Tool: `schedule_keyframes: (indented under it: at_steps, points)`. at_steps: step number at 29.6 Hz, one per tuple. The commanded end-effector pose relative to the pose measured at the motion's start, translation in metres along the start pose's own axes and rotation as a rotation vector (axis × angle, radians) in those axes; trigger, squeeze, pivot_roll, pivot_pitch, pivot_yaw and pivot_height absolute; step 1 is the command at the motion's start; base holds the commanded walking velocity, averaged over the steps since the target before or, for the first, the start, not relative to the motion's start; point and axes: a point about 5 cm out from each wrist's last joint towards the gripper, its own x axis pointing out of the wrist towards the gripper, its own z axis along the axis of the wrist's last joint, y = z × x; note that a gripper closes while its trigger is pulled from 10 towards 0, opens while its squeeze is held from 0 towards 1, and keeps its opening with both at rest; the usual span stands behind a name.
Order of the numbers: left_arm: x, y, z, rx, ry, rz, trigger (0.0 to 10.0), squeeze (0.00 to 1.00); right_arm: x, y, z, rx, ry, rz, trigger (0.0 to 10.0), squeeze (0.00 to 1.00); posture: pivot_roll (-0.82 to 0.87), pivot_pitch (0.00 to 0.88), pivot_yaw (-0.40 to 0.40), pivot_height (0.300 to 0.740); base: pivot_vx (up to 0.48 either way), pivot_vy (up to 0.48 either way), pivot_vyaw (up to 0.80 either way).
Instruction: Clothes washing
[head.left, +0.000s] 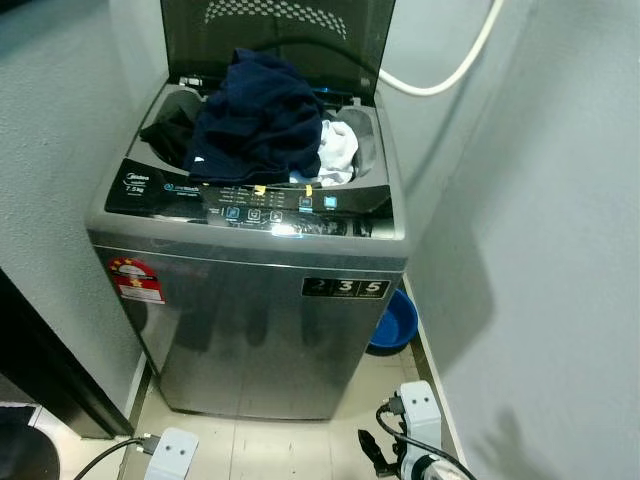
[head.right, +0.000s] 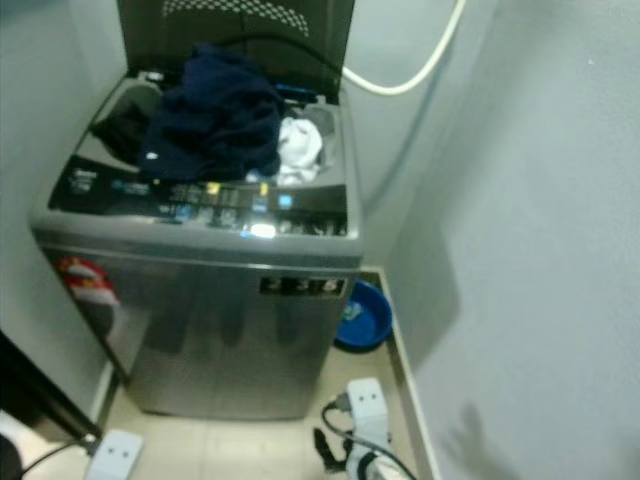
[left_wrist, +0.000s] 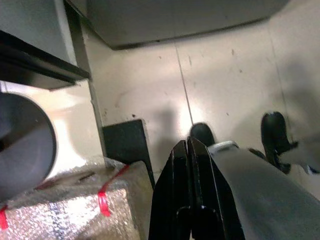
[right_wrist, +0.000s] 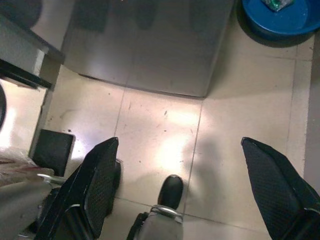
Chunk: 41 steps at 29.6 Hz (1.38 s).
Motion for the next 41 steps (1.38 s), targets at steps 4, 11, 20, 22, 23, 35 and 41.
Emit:
schedule_keyframes:
  at_steps: [4,11,20,22,23,35,41]
  points:
    - [0.004,-0.009,0.003,0.034,-0.03,-0.004,10.0,0.0,-0.003,-0.004,-0.007,0.008,0.002,-0.031,10.0,0.0,0.05,0.015,-0.037,0.728,0.0,0.0,0.0]
    - [0.01,-0.018,0.021,0.064,-0.116,-0.048,10.0,0.0,-0.005,-0.018,0.001,-0.156,-0.037,-0.159,10.0,0.0,0.06,0.005,-0.024,0.728,0.0,0.0,0.0]
    - [0.012,-0.016,0.027,0.061,-0.144,-0.054,10.0,0.0,-0.002,-0.02,0.01,-0.095,-0.063,-0.19,10.0,0.0,0.1,0.04,-0.021,0.728,0.0,0.0,0.0]
    - [0.012,-0.016,0.026,0.062,-0.14,-0.052,10.0,0.0,-0.002,-0.02,0.008,-0.096,-0.057,-0.188,10.0,0.0,0.1,0.042,-0.022,0.728,0.0,0.0,0.0]
    - [0.012,-0.016,0.025,0.059,-0.141,-0.05,10.0,0.0,-0.003,-0.019,0.006,-0.107,-0.051,-0.181,10.0,0.0,0.09,0.054,-0.025,0.728,0.0,0.0,0.0]
    - [0.013,-0.022,0.023,0.034,-0.142,-0.045,10.0,0.0,-0.002,-0.015,0.004,-0.134,-0.05,-0.161,10.0,0.0,0.1,0.054,-0.055,0.728,0.0,0.0,0.0]
    - [0.014,-0.021,0.023,0.021,-0.144,-0.04,10.0,0.0,0.0,-0.013,0.007,-0.138,-0.056,-0.154,10.0,0.0,0.1,0.055,-0.056,0.728,0.0,0.0,0.0]
